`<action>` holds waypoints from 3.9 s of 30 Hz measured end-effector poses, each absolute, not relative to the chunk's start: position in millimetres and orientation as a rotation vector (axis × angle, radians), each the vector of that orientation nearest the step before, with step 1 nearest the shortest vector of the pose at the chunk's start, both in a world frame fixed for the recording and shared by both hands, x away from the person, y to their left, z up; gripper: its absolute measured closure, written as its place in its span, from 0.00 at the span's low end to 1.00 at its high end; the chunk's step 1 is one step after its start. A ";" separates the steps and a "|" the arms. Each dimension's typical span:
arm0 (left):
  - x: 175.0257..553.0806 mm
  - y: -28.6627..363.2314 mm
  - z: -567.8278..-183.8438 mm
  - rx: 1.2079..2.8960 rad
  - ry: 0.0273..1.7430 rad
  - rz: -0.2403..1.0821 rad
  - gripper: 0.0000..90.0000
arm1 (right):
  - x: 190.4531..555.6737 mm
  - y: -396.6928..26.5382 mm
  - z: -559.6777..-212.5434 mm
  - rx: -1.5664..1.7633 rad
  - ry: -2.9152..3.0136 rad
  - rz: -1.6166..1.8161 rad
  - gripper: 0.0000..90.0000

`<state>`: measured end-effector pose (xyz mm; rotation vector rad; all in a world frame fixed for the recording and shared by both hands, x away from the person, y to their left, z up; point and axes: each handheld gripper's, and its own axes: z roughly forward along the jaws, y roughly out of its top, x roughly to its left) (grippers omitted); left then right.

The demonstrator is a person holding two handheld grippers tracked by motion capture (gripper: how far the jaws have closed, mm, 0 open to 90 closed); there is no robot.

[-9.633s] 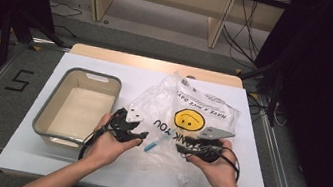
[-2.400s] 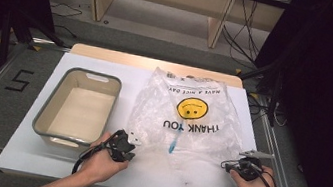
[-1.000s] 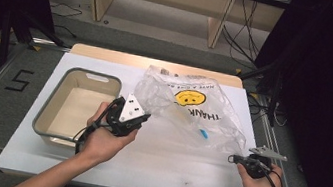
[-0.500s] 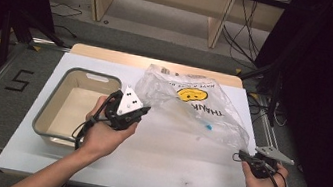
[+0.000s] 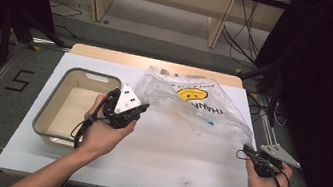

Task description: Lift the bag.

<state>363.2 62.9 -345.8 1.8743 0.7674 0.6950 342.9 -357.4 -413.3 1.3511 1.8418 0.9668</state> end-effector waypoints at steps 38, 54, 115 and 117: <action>364.8 75.7 -338.5 1.796 0.794 0.732 0.98 | 347.6 -352.3 -373.6 1.180 1.634 1.083 1.00; 362.8 79.2 -333.3 1.759 0.792 0.747 0.98 | 351.1 -348.2 -361.6 1.155 1.599 1.119 1.00; 348.1 75.3 -291.7 1.599 0.703 0.780 0.98 | 335.9 -358.4 -331.3 1.118 1.487 1.167 1.00; 350.0 75.7 -293.1 1.599 0.712 0.778 0.98 | 336.6 -358.1 -331.9 1.119 1.489 1.167 1.00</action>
